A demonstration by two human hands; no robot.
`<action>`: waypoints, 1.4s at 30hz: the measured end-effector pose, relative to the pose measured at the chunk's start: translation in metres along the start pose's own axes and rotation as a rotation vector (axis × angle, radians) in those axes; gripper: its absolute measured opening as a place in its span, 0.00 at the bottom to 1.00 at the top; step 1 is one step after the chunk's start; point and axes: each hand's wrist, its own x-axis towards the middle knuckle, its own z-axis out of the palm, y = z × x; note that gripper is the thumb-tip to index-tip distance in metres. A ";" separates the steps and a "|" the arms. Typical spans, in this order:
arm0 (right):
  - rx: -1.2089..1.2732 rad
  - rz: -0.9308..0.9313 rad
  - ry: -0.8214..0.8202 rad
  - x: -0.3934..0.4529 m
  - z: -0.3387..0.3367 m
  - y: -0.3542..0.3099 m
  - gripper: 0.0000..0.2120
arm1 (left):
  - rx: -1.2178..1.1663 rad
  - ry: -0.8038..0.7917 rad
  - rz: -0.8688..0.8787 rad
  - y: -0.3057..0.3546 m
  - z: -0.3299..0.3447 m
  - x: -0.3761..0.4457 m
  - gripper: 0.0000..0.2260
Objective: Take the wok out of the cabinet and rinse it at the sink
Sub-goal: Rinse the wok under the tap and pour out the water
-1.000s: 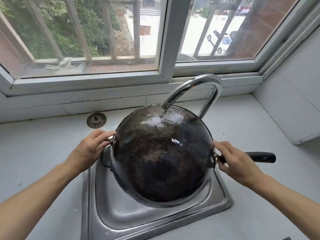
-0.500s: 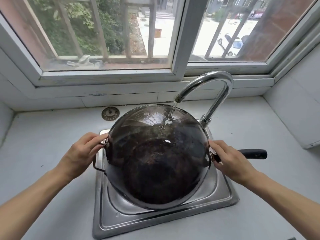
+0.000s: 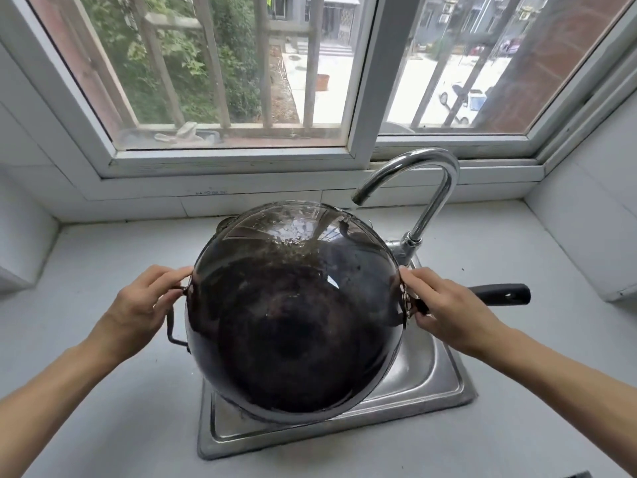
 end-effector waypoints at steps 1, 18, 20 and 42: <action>0.015 0.012 -0.021 0.001 0.000 -0.001 0.37 | -0.007 -0.015 -0.007 0.000 -0.002 0.001 0.17; 0.381 0.274 -0.446 -0.019 0.017 0.030 0.24 | -0.153 -0.386 -0.284 0.002 0.030 0.019 0.14; 0.416 0.288 -0.395 -0.022 0.019 0.034 0.22 | -0.193 -0.444 -0.353 0.006 0.031 0.023 0.12; 0.221 0.211 -0.106 -0.041 0.049 0.042 0.17 | -0.539 -0.361 -0.620 0.015 0.029 0.016 0.04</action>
